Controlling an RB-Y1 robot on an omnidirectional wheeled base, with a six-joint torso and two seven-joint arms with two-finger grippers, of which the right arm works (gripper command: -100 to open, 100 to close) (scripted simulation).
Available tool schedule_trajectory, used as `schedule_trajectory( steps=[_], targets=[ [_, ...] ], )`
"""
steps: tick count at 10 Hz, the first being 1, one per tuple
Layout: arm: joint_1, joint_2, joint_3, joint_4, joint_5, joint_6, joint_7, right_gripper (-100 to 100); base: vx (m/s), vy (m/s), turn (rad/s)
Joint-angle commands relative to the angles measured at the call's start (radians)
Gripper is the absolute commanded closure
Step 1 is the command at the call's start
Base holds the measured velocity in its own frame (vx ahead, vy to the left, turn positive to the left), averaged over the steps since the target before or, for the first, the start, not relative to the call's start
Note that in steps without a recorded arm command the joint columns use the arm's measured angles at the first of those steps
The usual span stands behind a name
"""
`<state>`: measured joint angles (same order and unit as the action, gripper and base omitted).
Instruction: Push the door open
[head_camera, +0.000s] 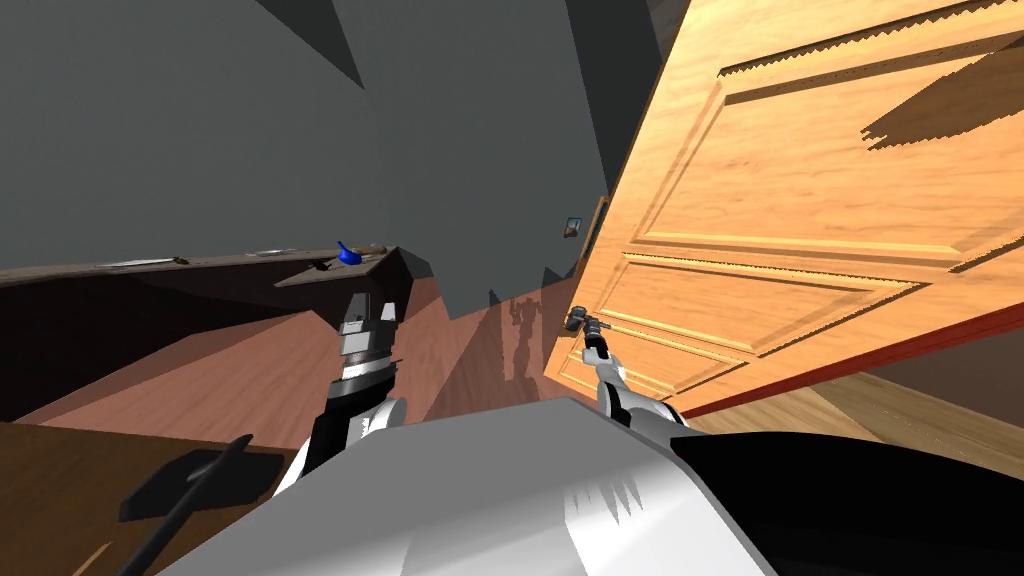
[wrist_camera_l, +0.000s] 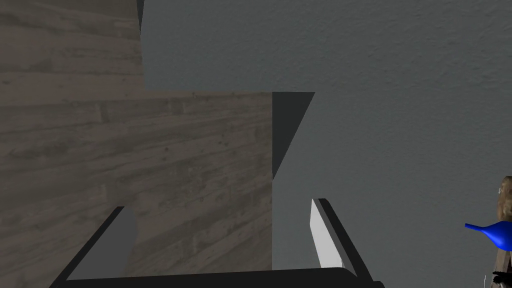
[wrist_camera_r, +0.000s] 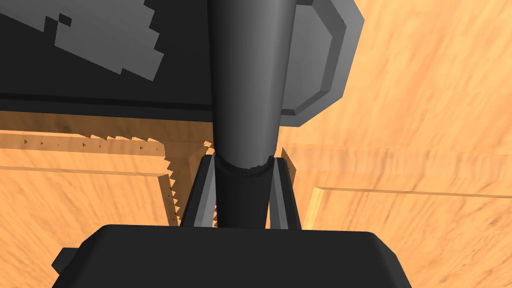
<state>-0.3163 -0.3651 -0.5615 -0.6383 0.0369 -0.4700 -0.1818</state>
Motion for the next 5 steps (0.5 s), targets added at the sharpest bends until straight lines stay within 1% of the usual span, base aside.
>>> schedule_trajectory(
  steps=[1, 3, 4, 5],
  targets=[
    [0.002, -0.010, -0.018, 0.005, -0.006, -0.004, 0.008, 100, 0.195, 0.052, -0.056],
    [0.005, -0.015, -0.035, 0.007, -0.011, -0.004, 0.015, 100, 0.190, 0.032, -0.062],
    [0.006, -0.009, -0.028, 0.005, -0.009, 0.003, 0.012, 100, 0.084, 0.020, -0.033],
    [0.010, -0.016, -0.048, 0.008, -0.013, 0.000, 0.018, 100, 0.157, 0.004, -0.047]
  ],
)
